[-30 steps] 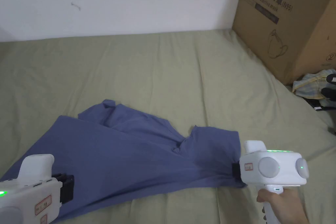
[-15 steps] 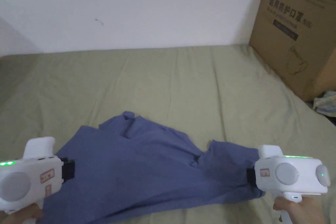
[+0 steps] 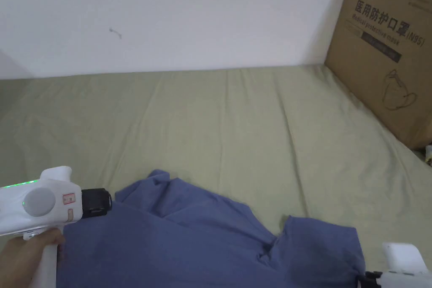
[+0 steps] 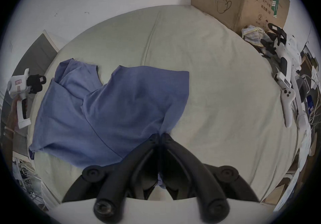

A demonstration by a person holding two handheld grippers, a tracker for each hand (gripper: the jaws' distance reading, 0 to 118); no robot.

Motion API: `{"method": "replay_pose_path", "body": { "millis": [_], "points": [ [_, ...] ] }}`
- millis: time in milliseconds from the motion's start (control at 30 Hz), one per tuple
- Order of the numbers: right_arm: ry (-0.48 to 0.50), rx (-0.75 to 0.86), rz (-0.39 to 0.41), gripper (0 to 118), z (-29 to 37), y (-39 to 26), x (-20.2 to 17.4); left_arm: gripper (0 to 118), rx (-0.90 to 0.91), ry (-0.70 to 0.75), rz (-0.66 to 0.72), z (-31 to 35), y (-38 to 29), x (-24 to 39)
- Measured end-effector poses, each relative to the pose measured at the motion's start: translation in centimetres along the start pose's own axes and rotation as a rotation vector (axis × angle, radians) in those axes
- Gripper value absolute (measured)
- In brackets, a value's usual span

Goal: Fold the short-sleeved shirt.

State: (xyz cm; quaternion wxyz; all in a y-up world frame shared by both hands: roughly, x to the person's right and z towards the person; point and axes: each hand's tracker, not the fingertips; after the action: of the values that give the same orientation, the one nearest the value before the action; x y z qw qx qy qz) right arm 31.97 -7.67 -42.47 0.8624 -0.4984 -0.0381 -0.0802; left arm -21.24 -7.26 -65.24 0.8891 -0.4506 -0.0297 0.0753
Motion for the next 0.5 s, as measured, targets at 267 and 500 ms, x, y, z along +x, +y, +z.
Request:
{"method": "replay_pose_path", "body": {
  "millis": [267,500],
  "points": [
    [-0.013,-0.030,0.003,3,-0.8,-0.2,-0.1,83,-0.056,0.056,-0.071,-4.6,0.1,-0.6],
    [-0.008,-0.026,-0.079,3,-0.8,-0.5,-0.3,1,-0.052,0.108,-0.168,-3.1,0.6,0.0]
  ]
}}
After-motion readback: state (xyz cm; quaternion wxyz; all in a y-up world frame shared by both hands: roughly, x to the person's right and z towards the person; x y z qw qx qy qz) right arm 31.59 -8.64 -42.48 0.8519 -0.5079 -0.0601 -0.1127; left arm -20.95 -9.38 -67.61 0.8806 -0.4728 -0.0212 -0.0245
